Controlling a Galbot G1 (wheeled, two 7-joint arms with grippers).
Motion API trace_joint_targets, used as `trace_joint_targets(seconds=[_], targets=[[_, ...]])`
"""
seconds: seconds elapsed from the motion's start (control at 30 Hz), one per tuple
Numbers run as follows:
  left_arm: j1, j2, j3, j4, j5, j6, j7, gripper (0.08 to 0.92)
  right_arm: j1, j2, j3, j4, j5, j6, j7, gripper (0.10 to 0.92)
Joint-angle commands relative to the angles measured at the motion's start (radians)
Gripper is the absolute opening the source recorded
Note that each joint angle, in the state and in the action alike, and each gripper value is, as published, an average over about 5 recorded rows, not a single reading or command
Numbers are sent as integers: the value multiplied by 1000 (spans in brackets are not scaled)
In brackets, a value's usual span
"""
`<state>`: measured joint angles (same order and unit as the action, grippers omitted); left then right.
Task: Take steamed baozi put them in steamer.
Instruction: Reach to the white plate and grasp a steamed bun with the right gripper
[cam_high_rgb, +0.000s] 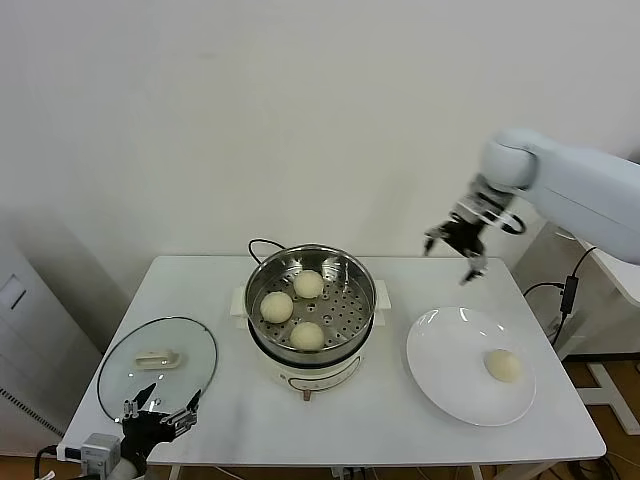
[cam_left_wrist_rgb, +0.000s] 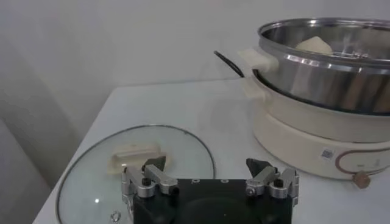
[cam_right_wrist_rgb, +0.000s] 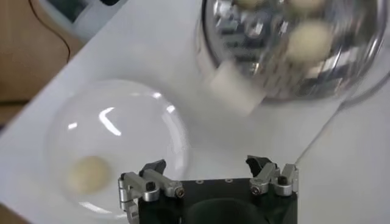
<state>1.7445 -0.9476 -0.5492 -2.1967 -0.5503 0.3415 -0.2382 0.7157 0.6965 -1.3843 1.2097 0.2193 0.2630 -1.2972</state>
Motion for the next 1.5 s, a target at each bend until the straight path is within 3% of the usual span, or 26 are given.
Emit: trace_joint_targets(seconds=[0.03, 0.53, 1.1, 1.5], targets=[[-4, 0, 2, 0, -1, 2, 0, 823, -114, -252, -32, -5, 9, -111, 31, 823], [-7, -1, 7, -1, 0, 7, 0, 823, -561, -229, 318, -84, -117, -101, 135, 823], [4, -4, 5, 1, 1, 5, 0, 823, -720, -137, 488, -219, -259, -66, 184, 823], [7, -5, 4, 4, 5, 5, 1, 823, -767, -77, 539, -261, -282, -62, 193, 802]])
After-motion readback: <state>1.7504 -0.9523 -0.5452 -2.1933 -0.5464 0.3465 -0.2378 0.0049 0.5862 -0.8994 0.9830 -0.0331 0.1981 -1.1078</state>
